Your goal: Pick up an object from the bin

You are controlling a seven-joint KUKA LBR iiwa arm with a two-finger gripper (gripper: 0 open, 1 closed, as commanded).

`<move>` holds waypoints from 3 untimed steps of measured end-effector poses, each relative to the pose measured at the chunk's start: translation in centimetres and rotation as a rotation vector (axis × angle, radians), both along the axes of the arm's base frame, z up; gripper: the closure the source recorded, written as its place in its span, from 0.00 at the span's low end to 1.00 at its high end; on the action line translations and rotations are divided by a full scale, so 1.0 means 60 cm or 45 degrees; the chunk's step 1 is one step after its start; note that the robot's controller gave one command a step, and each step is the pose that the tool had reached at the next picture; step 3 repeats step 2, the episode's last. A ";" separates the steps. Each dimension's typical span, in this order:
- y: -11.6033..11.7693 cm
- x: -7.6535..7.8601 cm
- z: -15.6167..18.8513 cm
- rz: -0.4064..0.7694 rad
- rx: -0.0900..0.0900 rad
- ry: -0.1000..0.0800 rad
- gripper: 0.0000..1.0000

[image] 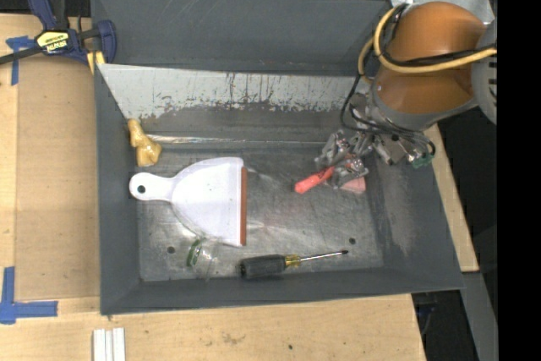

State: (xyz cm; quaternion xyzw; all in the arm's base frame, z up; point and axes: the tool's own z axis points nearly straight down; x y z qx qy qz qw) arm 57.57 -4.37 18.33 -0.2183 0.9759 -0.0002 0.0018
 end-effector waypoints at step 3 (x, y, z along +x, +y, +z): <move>0.012 -0.003 0.064 0.019 0.000 0.008 1.00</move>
Offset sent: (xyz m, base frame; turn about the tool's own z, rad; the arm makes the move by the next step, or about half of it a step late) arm -0.0018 0.0126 0.0652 -0.0288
